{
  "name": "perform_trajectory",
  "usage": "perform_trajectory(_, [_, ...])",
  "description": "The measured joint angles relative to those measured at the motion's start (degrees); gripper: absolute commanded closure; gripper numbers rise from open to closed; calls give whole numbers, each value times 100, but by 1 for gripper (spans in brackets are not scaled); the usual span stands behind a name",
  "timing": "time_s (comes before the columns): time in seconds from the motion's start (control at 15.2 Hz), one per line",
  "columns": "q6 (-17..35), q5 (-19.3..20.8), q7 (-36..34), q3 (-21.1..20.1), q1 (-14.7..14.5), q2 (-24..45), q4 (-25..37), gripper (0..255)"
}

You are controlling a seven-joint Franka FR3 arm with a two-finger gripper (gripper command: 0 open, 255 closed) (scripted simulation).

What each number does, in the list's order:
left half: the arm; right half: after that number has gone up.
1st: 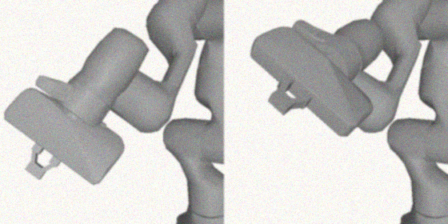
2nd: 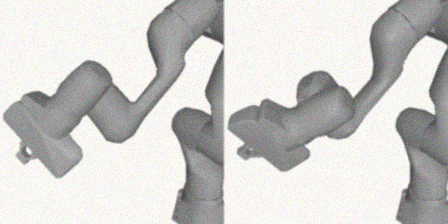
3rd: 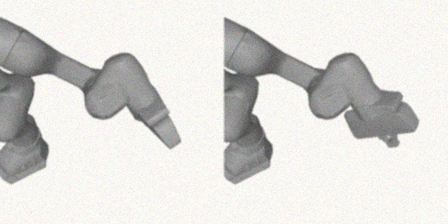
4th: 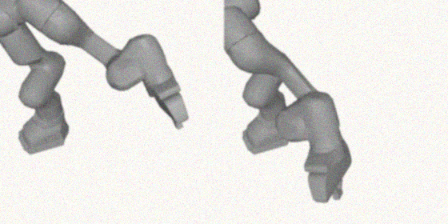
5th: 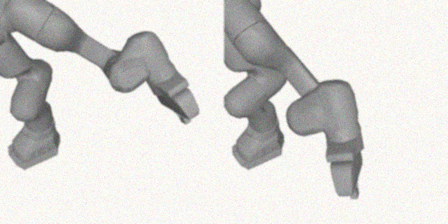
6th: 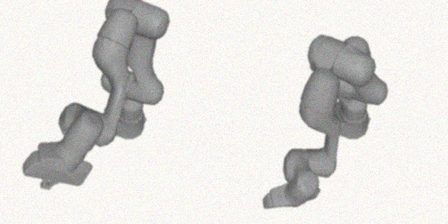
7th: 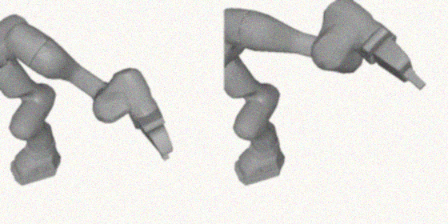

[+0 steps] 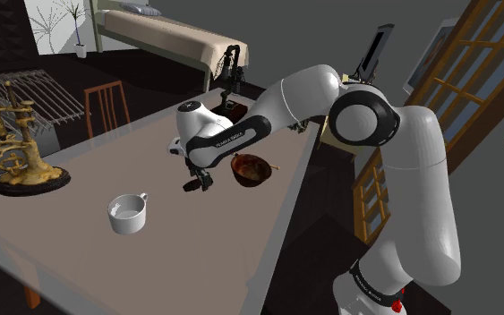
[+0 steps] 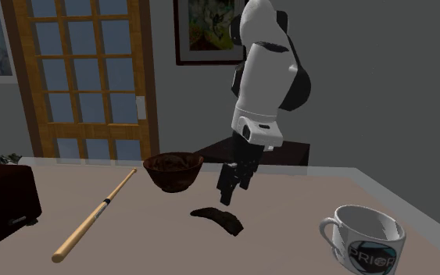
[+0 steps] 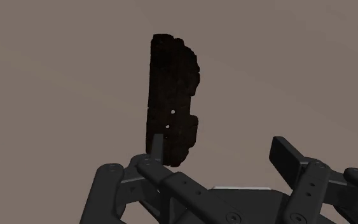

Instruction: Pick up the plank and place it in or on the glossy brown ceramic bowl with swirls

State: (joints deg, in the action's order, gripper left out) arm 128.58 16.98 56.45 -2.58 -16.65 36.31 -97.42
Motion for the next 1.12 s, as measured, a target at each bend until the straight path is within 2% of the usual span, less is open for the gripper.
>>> perform_trajectory(0.46, [82,16,-8,13,7,81,4,0])
perform_trajectory(0.53, [82,16,-8,13,7,81,4,255])
perform_trajectory(1.12, [82,16,-8,13,7,81,4,255])
